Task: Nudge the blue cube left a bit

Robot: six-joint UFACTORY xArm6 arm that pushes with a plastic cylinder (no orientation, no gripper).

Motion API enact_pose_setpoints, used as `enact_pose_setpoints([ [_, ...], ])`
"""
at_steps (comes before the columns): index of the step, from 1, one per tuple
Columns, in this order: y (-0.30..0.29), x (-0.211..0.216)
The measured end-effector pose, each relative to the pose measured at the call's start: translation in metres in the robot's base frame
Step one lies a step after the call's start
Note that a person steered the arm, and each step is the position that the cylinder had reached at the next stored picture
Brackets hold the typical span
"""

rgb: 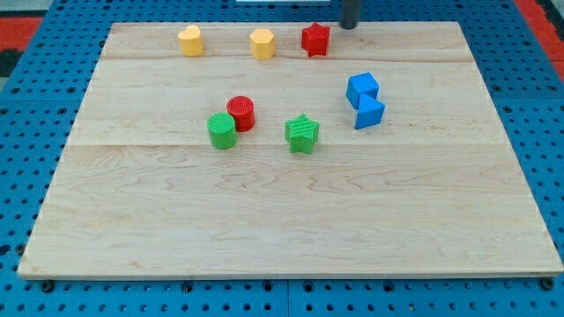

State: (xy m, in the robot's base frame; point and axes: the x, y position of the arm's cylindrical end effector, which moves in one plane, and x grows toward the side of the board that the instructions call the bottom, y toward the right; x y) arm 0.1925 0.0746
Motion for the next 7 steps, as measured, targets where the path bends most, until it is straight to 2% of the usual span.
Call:
enact_pose_setpoints([
  [1, -0.047, 0.0],
  [2, -0.018, 0.014],
  [3, 0.024, 0.02],
  [4, 0.132, 0.027],
  [5, 0.183, 0.116],
  [6, 0.105, 0.151],
  [7, 0.077, 0.174],
])
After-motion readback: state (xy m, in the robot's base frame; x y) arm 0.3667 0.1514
